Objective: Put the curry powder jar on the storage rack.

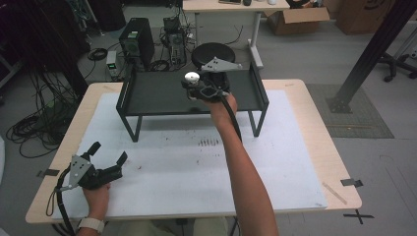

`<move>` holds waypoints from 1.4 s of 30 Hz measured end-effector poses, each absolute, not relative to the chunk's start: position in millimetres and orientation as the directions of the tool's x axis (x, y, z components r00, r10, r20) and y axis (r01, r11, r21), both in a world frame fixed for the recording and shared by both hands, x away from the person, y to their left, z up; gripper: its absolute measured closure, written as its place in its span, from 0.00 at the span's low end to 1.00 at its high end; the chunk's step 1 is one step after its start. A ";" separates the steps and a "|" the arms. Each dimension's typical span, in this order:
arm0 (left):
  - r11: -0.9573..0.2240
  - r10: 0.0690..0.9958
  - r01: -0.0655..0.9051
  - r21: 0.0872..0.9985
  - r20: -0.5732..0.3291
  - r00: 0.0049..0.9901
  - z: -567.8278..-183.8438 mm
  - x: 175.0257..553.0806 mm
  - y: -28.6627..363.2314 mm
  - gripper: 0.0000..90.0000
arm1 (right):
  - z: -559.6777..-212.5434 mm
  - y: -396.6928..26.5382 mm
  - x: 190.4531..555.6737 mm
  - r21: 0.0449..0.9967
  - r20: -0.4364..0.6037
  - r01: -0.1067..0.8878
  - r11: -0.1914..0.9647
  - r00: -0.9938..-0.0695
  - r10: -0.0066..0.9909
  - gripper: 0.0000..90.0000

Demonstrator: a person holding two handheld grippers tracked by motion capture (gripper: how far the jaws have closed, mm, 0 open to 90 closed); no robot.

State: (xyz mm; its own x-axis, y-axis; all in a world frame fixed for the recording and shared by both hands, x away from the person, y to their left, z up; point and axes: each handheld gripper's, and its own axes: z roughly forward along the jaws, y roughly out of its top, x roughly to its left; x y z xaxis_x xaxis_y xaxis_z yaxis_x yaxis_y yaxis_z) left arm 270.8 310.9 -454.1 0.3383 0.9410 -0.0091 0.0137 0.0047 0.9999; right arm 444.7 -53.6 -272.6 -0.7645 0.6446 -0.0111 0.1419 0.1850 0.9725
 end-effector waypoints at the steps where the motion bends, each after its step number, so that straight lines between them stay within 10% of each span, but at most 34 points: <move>1: 0.005 0.941 0.014 1.000 -0.009 0.338 -454.1 270.8 310.9 0.00 | -273.6 -53.2 446.6 0.972 -0.009 0.146 0.184 -0.761 0.648 0.54; 42: 0.004 0.941 0.015 1.000 -0.009 0.339 -454.1 270.9 310.8 0.00 | -296.1 -50.0 480.4 0.950 0.072 0.259 0.173 -0.724 0.686 0.46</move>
